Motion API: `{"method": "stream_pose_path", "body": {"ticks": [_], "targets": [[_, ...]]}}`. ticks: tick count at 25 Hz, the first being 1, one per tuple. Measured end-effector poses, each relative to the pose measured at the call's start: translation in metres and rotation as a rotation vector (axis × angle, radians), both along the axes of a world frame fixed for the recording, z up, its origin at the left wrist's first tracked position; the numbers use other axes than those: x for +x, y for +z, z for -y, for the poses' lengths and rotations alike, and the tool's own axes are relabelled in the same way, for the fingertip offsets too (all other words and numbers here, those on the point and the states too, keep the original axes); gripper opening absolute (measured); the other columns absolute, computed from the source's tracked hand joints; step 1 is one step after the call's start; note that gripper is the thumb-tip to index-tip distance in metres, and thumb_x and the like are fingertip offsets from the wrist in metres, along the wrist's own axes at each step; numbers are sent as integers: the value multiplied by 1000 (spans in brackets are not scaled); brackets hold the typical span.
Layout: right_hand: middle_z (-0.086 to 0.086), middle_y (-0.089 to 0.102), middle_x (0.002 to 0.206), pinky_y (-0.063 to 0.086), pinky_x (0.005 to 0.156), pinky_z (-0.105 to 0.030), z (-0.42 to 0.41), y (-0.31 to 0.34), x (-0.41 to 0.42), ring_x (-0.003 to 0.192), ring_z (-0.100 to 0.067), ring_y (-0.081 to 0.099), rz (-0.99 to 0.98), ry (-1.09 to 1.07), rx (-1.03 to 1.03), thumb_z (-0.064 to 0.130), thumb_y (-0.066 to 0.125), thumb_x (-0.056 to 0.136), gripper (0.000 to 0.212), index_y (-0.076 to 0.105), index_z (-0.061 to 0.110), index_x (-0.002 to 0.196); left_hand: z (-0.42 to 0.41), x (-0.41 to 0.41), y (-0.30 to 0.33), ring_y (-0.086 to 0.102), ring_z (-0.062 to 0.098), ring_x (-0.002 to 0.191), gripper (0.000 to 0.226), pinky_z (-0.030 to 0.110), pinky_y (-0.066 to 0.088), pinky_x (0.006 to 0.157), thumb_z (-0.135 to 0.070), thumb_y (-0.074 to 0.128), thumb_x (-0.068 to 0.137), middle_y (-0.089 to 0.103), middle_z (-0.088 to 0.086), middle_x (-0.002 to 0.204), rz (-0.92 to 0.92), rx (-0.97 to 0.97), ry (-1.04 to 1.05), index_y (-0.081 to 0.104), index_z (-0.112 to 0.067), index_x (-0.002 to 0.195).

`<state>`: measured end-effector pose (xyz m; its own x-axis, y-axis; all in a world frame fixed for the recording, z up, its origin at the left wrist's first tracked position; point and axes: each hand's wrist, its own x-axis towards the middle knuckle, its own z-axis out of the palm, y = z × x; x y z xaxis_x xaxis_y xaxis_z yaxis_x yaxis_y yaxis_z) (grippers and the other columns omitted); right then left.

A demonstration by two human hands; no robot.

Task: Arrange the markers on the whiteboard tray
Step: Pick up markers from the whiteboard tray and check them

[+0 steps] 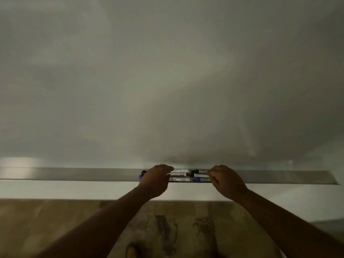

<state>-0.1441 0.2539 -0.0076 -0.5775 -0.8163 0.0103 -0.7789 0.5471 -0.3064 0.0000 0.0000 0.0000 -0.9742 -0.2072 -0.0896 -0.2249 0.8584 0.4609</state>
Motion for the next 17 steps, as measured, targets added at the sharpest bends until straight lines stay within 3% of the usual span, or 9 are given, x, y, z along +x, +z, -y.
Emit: {"method": "stream_pose_path", "body": {"ticks": [2, 4, 6, 8, 12, 17], "targets": [[-5, 71, 96, 53, 73, -37, -6, -8, -4, 87, -24, 63, 32, -90, 37, 14, 58, 90, 22, 70, 14, 107, 1, -6, -9, 63, 20, 107, 32, 28, 46, 82, -15, 54, 93, 67, -2, 119, 43, -27, 55, 63, -23, 122], [-6, 71, 96, 53, 74, -38, -13, -11, -5, 87, -26, 62, 23, -177, 111, 13, 58, 88, 21, 71, 14, 104, 0, -6, -16, 65, 20, 90, 24, 21, 43, 64, -5, 54, 87, 66, -3, 95, 103, -76, 93, 62, -26, 96], [-8, 70, 92, 51, 70, -38, -18, -14, -8, 86, -29, 62, -4, -244, 185, 12, 57, 85, 17, 70, 14, 96, 1, -9, -21, 59, 17, 74, 33, 20, 30, 51, 2, 52, 81, 53, -9, 76, 108, -93, 98, 45, -30, 73], [-9, 70, 91, 50, 69, -38, -25, -14, -11, 85, -31, 62, -24, -282, 210, 9, 59, 82, 18, 70, 13, 96, 1, -8, -24, 57, 14, 73, 32, 21, 31, 54, 3, 53, 80, 54, -9, 77, 83, -129, 69, 47, -28, 75], [-5, 71, 97, 54, 72, -38, -35, -16, -18, 89, -28, 63, 3, -344, 279, 9, 55, 84, 26, 68, 20, 103, 2, -11, -36, 60, 13, 84, 30, 23, 42, 65, 3, 55, 81, 67, -5, 95, 54, -151, 45, 64, -21, 96], [-6, 70, 105, 53, 76, -36, -36, -25, -22, 95, -29, 65, 102, -406, 277, 5, 51, 86, 33, 66, 22, 110, 0, -13, -44, 62, 16, 94, 37, 25, 47, 71, 4, 55, 81, 64, -4, 108, 78, -139, 27, 67, -20, 106]]}}
